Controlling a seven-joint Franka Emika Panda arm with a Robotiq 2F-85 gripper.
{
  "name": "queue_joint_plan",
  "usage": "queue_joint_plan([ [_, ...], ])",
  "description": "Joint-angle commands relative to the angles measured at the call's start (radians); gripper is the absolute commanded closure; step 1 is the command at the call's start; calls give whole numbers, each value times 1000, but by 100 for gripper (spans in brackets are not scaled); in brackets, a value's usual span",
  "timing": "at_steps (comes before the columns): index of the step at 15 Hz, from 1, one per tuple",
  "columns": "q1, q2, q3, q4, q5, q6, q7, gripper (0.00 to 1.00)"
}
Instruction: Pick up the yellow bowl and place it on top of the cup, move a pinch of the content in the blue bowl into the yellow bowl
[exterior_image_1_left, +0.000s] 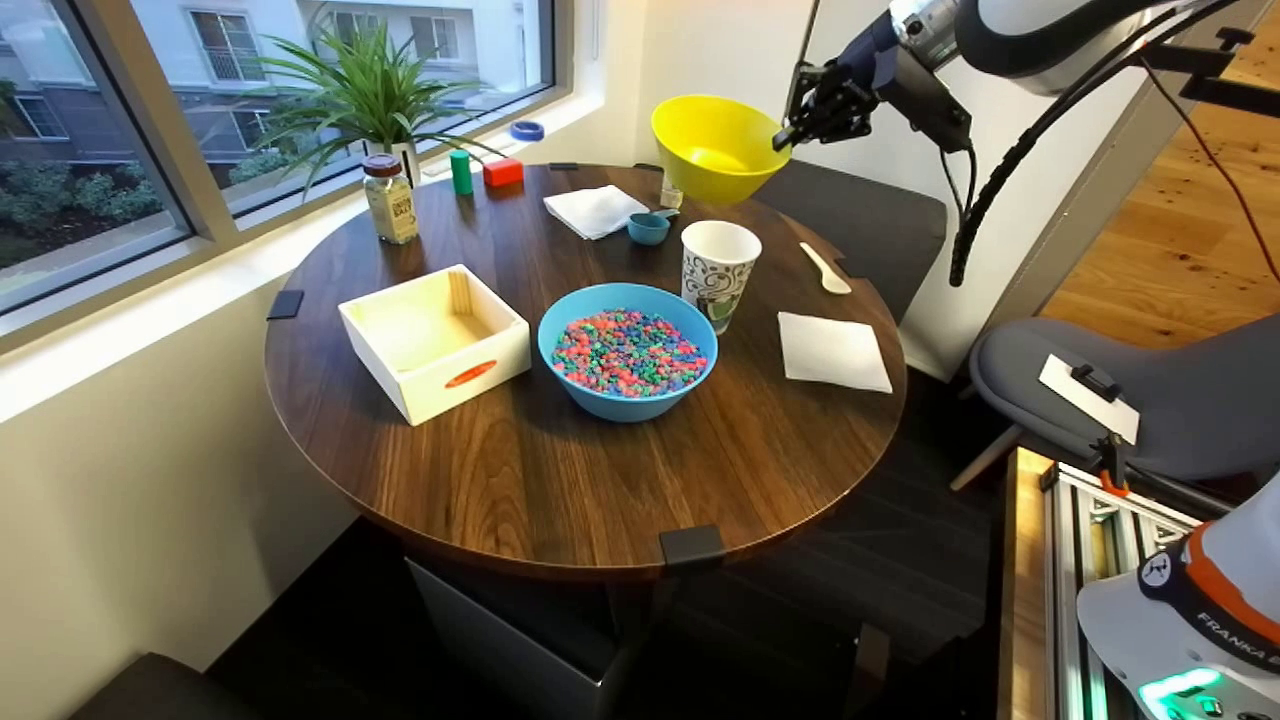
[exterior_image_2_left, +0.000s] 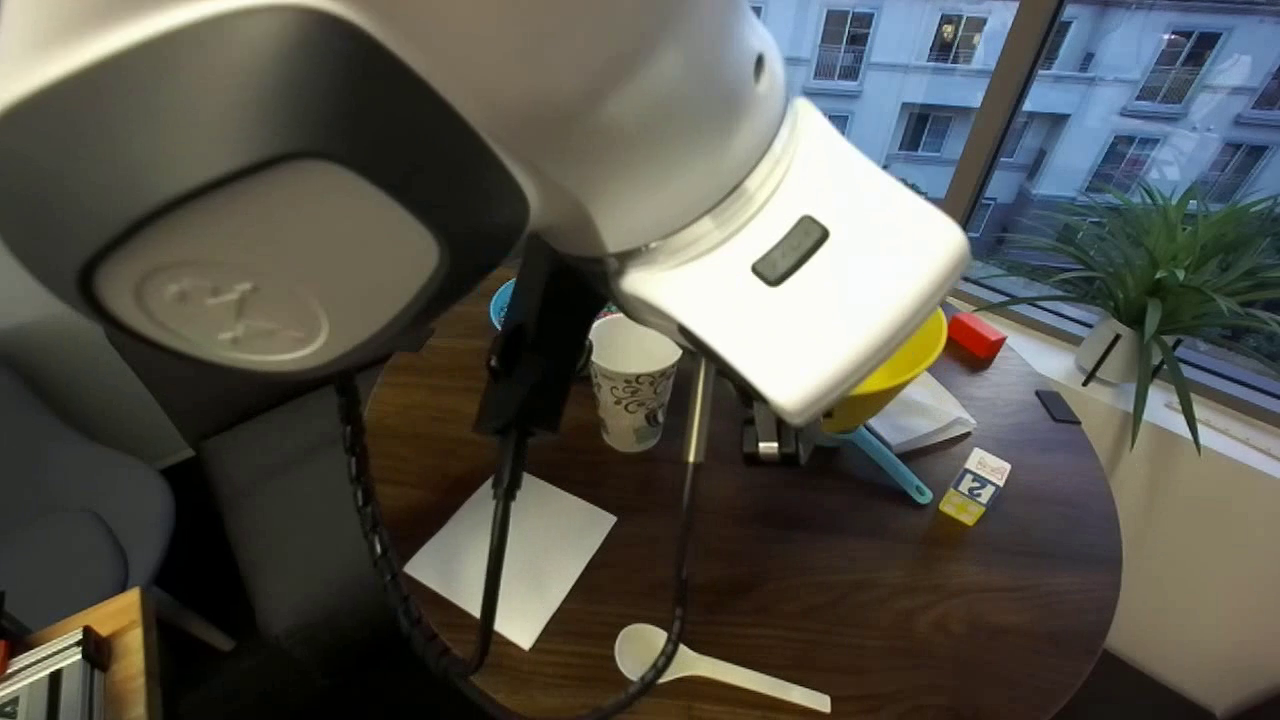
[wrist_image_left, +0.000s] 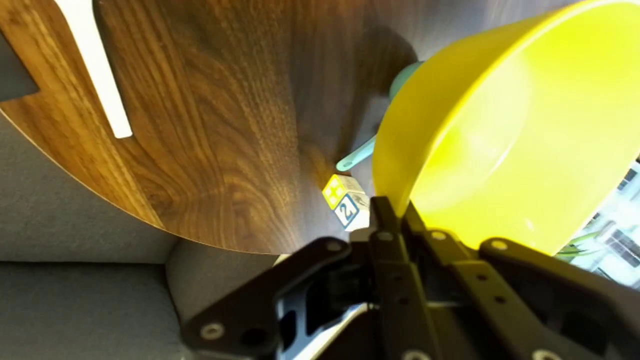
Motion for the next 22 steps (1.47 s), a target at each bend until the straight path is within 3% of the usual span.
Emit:
queue_joint_plan([
  [1, 49, -62, -5, -12, 85, -24, -61, 99],
  [8, 114, -128, -14, -12, 179, -146, -119, 99],
  [22, 102, -153, -14, -23, 186, -348, -159, 99],
])
